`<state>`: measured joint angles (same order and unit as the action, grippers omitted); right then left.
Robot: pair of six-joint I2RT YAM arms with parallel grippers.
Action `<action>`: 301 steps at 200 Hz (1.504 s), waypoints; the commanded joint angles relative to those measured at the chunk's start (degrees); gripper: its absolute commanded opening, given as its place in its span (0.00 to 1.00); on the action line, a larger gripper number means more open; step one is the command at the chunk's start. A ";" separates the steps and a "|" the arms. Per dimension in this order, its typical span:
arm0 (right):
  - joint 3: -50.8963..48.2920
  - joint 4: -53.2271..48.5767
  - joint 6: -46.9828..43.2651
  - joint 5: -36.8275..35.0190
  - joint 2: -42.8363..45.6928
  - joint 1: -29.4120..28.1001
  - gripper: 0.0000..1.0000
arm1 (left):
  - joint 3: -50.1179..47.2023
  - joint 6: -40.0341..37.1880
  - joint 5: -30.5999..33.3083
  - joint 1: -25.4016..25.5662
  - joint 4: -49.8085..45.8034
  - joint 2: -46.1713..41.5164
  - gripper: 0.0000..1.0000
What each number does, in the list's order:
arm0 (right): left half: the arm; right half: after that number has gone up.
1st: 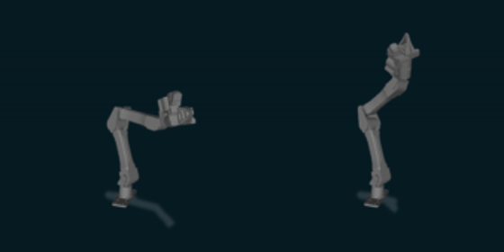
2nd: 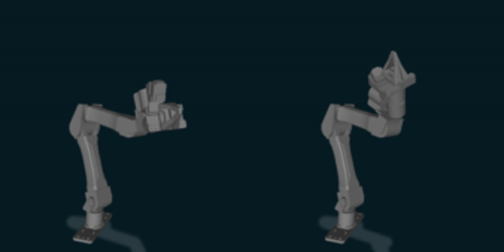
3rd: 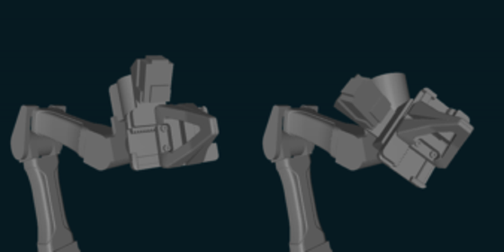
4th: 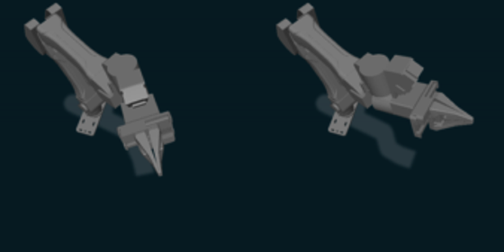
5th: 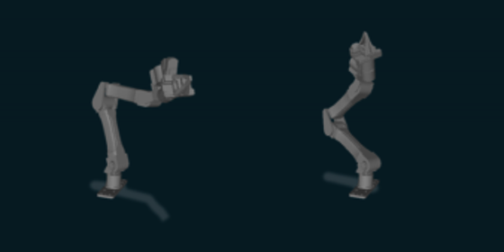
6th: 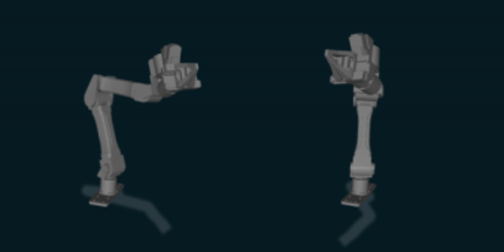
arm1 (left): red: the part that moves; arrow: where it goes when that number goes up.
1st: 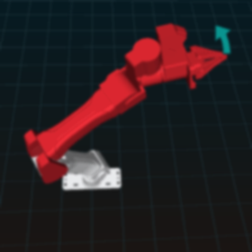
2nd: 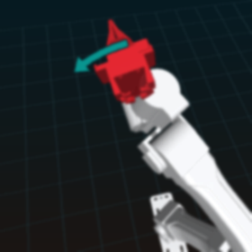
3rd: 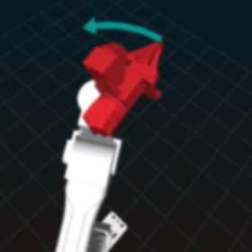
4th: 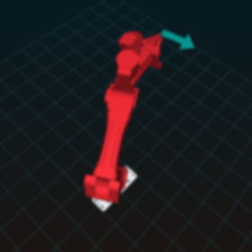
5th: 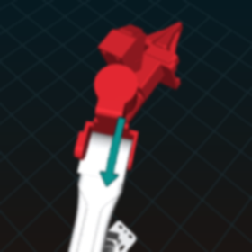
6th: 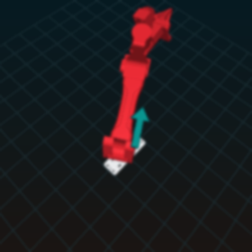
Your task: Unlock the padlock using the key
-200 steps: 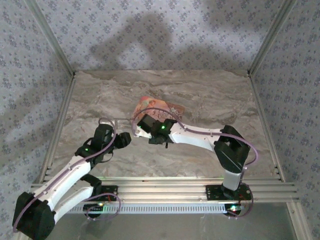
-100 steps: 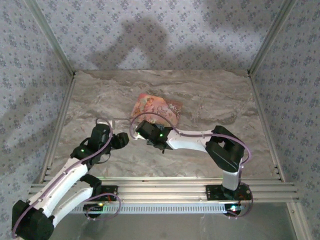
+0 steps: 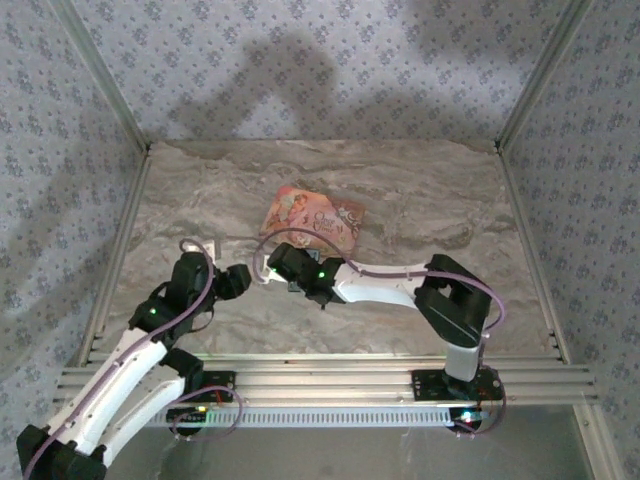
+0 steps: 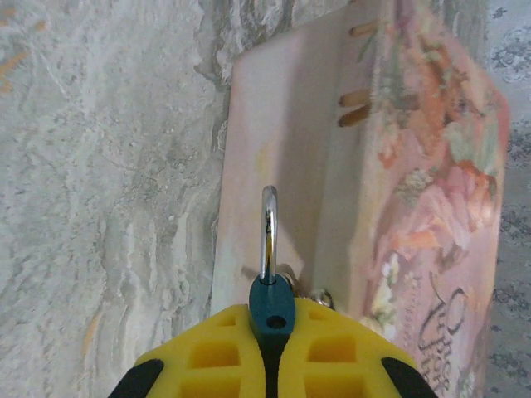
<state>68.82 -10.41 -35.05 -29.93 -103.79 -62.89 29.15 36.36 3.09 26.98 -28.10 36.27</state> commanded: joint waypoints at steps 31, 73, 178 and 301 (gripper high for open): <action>1.85 -12.25 16.57 2.31 13.27 4.92 0.00 | 6.57 -6.93 -1.95 -4.16 -4.72 5.98 0.79; 2.29 -20.33 25.53 12.83 19.96 17.56 0.00 | 16.50 -9.16 -2.58 -4.49 -6.18 15.49 0.98; -8.13 -24.71 48.51 42.49 14.53 58.94 0.06 | 20.22 -7.99 -8.38 -4.75 -5.41 21.45 0.98; -7.19 -24.89 46.80 40.46 21.95 58.40 0.54 | 28.62 -15.39 -10.04 -5.01 -10.37 28.89 0.98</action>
<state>60.27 -34.59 12.82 11.42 -87.64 -4.43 53.06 25.41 -6.90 22.48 -35.94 62.43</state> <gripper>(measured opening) 0.530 0.979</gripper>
